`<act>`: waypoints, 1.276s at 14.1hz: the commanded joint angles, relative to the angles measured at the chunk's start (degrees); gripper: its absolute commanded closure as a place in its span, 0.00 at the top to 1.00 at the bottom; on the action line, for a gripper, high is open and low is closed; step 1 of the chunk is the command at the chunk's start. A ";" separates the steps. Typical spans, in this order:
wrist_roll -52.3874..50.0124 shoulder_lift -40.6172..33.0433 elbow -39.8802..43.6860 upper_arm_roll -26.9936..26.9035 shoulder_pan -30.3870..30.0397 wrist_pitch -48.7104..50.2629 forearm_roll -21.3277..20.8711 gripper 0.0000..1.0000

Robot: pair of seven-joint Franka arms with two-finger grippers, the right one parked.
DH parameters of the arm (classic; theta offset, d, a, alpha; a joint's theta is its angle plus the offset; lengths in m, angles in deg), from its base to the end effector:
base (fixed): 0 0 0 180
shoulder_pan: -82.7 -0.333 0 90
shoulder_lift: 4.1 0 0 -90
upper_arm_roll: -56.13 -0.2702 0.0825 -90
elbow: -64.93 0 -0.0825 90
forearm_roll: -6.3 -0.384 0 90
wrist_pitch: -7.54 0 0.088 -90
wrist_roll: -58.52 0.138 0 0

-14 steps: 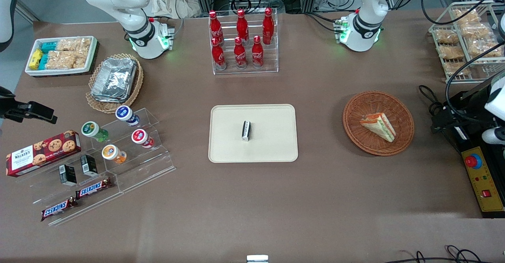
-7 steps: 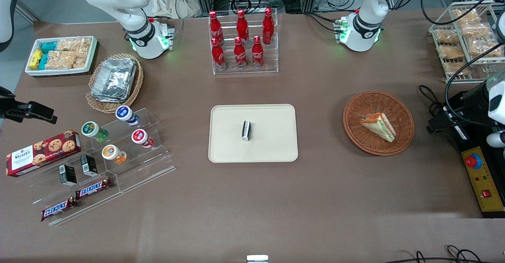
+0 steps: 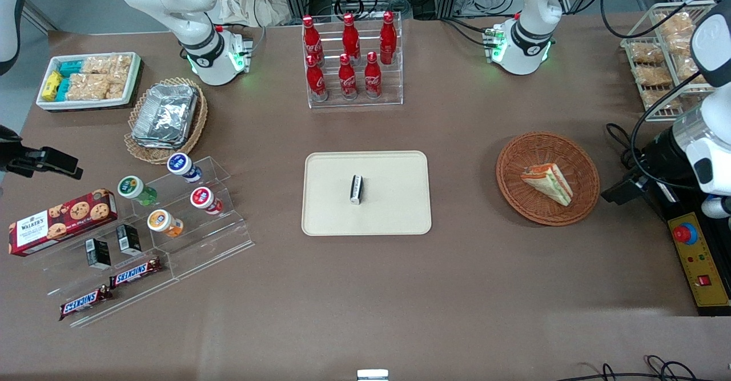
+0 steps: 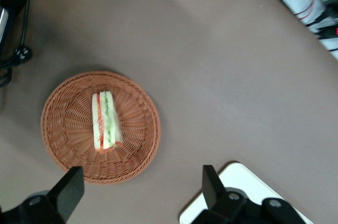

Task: Place sandwich from basket to tray
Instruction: 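Move the open left gripper down over the sandwich in the wicker basket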

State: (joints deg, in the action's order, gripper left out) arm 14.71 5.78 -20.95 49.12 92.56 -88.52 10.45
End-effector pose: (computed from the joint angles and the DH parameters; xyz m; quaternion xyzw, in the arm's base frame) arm 0.6051 -0.0438 0.4919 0.9355 0.3524 -0.0071 0.0248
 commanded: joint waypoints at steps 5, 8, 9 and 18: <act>-1.71 -9.77 -20.86 -0.02 -0.28 -6.75 0.16 0.99; -1.71 -13.64 -33.17 -0.11 -0.45 -15.97 -0.28 0.99; -1.62 -14.18 -36.95 -0.11 -0.45 -20.26 -0.54 0.99; -4.25 -9.36 -49.02 -0.11 -0.54 -42.00 -2.57 0.99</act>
State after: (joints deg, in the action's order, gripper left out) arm 13.16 -4.58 -67.87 48.73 92.14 -126.62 9.48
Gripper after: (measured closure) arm 0.009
